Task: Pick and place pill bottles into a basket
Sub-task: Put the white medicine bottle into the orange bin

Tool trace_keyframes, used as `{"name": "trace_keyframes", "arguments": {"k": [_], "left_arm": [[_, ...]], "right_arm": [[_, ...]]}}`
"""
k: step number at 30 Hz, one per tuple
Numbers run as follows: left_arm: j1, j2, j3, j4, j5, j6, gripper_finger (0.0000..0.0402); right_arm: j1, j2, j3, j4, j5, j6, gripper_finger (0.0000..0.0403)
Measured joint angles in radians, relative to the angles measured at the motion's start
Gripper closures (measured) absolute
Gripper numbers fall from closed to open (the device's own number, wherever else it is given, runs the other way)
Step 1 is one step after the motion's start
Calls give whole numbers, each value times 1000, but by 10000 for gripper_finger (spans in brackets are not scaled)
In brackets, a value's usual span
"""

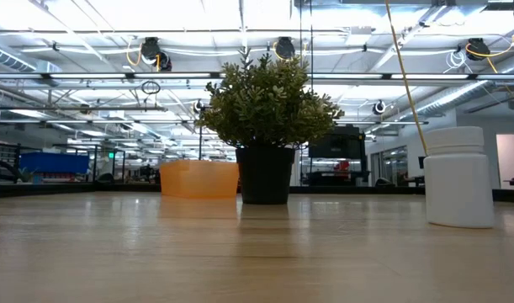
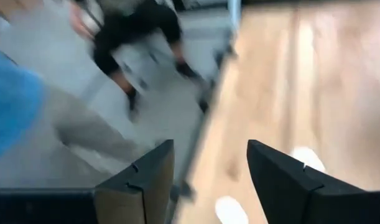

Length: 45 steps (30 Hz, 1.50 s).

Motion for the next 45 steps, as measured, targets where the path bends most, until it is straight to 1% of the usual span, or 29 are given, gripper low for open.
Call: {"name": "trace_keyframes", "arguments": {"k": [3, 6, 8, 10, 14, 16, 17, 19, 23, 32, 37, 40, 45], "left_arm": [[-2, 14, 0, 16, -4, -18, 215], [-8, 18, 0, 43, -18, -17, 215], [-8, 17, 0, 65, -34, -10, 215], [-8, 15, 0, 78, -50, 5, 215], [-10, 8, 0, 91, -56, 30, 215], [-10, 8, 0, 89, -56, 33, 215], [-10, 8, 0, 87, -55, 36, 215], [-10, 8, 0, 88, -56, 42, 215], [-10, 8, 0, 88, -56, 37, 215], [-10, 8, 0, 90, -61, 30, 215], [-10, 8, 0, 90, -74, 35, 215], [-9, 8, 0, 90, -80, 38, 215], [-6, 8, 0, 101, -80, 37, 215]], "right_arm": [[1, 33, -3, -165, -1, 80, 191], [6, 59, -35, -217, -1, 99, 165], [7, 63, -74, -187, -13, 114, 144], [7, 64, -123, -143, -47, 144, 120], [13, 63, -237, -66, -162, 236, 76], [20, 64, -300, 9, -230, 272, 62], [24, 64, -331, 54, -248, 279, 58], [29, 64, -384, 122, -266, 287, 54], [32, 64, -460, 182, -262, 295, 54], [32, 64, -616, 371, -188, 297, 54], [32, 65, -692, 476, -185, 301, 54], [32, 90, -723, 537, -186, 288, 54], [32, 180, -732, 637, -215, 253, 54]]}}
